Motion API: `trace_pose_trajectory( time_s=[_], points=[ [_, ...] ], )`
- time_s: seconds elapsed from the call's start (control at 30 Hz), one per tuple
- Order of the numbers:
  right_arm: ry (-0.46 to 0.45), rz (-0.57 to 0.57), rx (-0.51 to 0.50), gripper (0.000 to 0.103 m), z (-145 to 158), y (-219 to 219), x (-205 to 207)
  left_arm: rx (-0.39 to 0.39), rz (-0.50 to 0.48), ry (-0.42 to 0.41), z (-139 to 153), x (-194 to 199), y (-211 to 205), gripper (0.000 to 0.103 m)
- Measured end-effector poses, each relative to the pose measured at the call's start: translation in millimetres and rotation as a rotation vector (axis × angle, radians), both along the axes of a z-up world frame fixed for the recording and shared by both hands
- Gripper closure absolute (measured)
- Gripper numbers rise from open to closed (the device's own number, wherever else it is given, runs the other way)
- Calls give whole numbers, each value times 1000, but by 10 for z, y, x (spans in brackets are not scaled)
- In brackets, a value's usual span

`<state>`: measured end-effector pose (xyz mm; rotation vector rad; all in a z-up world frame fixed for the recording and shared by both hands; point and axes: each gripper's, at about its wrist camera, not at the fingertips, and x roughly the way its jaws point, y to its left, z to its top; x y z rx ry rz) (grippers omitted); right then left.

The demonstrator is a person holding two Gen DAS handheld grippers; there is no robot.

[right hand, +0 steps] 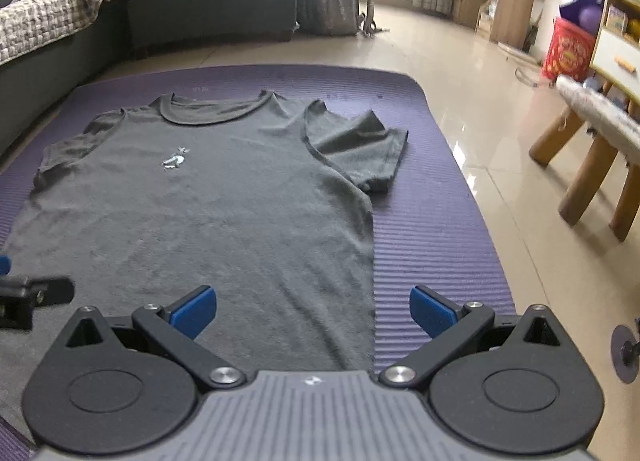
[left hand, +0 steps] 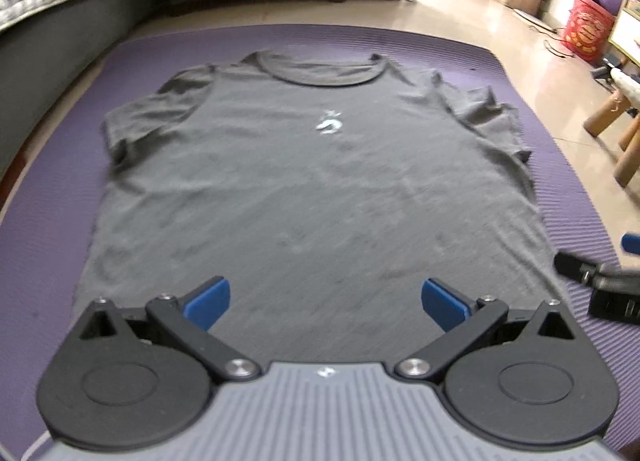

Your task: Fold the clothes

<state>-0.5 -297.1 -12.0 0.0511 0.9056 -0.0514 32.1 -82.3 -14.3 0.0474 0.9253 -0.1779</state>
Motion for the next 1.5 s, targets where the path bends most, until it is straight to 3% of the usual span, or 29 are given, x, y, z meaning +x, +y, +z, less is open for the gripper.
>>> trace_pose_trajectory(
  time_s=[0.27,0.33,0.4,0.6,0.77,0.87,0.97,1.03,1.1,1.13,1.2,1.27,1.37,1.5],
  points=[
    [-16,-72,107,5,-46,-507,272,-45,-98,23,-73,183,-143,1],
    [-24,-93,123,9,-53,-644,389,-28,-127,7,-115,197,-169,1],
    [-28,-122,151,23,-63,-768,535,-5,-136,-20,-126,271,-163,1],
    [-23,-272,382,33,-339,-1062,950,73,-125,-72,-82,445,-118,1],
    [-36,-383,469,41,-630,-1088,1199,100,-127,-77,-61,524,95,0],
    [-57,-412,481,44,-729,-1075,1275,56,-74,-80,-153,610,262,0],
    [-103,-428,459,49,-791,-1007,1382,-9,-29,-26,-285,735,357,0],
    [-127,-435,454,62,-816,-987,1430,-37,-15,-13,-312,816,401,0],
    [-145,-442,445,86,-846,-972,1475,-56,-6,-30,-307,894,444,0],
    [-160,-441,432,90,-857,-946,1492,-57,-5,-39,-304,924,457,0],
    [-190,-431,407,92,-835,-901,1489,-54,-3,-46,-312,981,483,0],
    [-227,-381,318,94,-769,-770,1513,-57,2,-37,-334,1032,502,0],
    [-266,-255,204,94,-654,-531,1638,-75,16,-32,-334,1080,546,0],
    [-275,-98,125,94,-573,-206,1780,-90,24,-27,-340,1107,574,0]
  ],
)
